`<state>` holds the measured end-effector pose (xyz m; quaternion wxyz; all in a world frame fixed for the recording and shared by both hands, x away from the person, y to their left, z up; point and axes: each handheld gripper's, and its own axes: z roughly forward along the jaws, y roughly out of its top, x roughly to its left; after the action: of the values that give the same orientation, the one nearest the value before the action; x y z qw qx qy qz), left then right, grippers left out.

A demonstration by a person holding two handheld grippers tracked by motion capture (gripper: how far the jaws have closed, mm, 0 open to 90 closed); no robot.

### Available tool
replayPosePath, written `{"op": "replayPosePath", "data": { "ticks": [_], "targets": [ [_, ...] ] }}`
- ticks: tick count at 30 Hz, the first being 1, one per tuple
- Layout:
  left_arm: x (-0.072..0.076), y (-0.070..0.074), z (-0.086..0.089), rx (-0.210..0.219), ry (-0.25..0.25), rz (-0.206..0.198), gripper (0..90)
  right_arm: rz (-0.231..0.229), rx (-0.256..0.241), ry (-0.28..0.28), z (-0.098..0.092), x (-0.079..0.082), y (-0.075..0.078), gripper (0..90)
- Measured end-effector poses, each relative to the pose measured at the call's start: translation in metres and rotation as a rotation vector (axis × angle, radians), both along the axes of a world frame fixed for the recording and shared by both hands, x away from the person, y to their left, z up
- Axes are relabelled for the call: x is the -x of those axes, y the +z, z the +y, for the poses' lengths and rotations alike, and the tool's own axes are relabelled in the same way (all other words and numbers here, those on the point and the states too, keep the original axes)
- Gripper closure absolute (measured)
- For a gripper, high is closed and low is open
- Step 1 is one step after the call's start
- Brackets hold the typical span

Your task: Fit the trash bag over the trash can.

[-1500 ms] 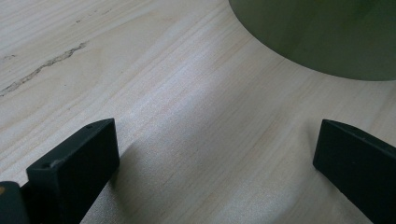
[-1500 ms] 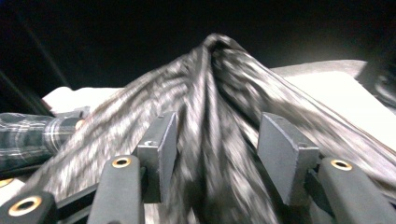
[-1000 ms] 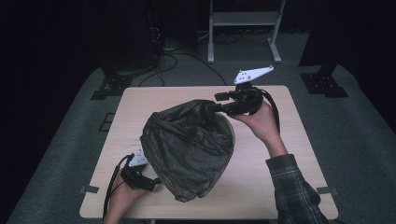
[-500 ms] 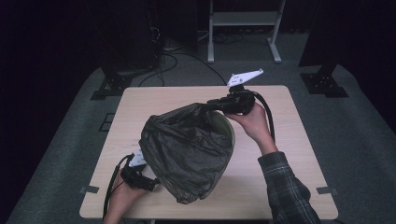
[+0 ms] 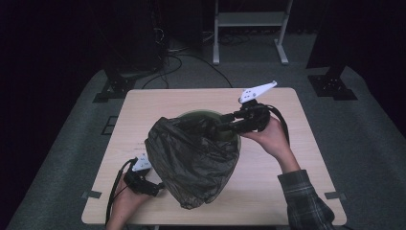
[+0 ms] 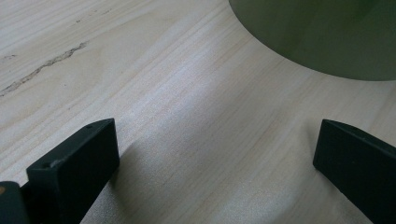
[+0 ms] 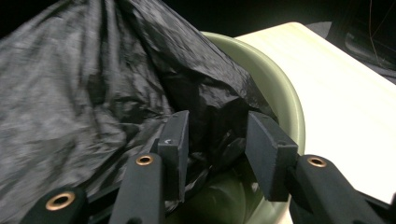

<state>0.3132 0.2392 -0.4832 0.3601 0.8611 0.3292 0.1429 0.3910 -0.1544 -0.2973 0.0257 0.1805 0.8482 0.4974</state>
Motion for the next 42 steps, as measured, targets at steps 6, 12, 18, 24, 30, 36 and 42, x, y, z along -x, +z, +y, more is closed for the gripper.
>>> {"op": "replayPosePath", "data": {
  "ticks": [6, 12, 18, 24, 30, 36, 42],
  "targets": [
    [0.000, 0.000, 0.000, -0.001, 0.001, -0.001, 0.0, -0.021, -0.018, 0.008, -0.019, 0.029, 0.006, 53.0],
    [0.000, 0.000, 0.000, 0.000, 0.002, -0.001, 0.0, -0.033, -0.018, 0.008, -0.030, 0.047, 0.004, 53.1],
    [0.000, 0.000, 0.000, -0.001, 0.003, -0.001, 0.0, -0.032, -0.008, 0.011, -0.033, 0.057, -0.004, 56.0],
    [0.000, 0.000, 0.000, 0.000, 0.003, -0.001, 0.0, -0.060, 0.011, 0.003, -0.033, 0.061, -0.007, 80.4],
    [0.000, 0.000, 0.000, -0.001, 0.002, -0.001, 0.0, -0.076, 0.009, -0.024, -0.038, 0.061, -0.006, 89.9],
    [0.000, 0.000, 0.000, 0.000, 0.002, 0.000, 0.0, -0.095, -0.021, -0.088, -0.059, 0.056, 0.000, 89.9],
    [0.000, 0.000, 0.000, -0.002, 0.003, -0.003, 0.0, -0.106, -0.055, -0.151, -0.084, 0.054, 0.003, 89.9]
  ]
}}
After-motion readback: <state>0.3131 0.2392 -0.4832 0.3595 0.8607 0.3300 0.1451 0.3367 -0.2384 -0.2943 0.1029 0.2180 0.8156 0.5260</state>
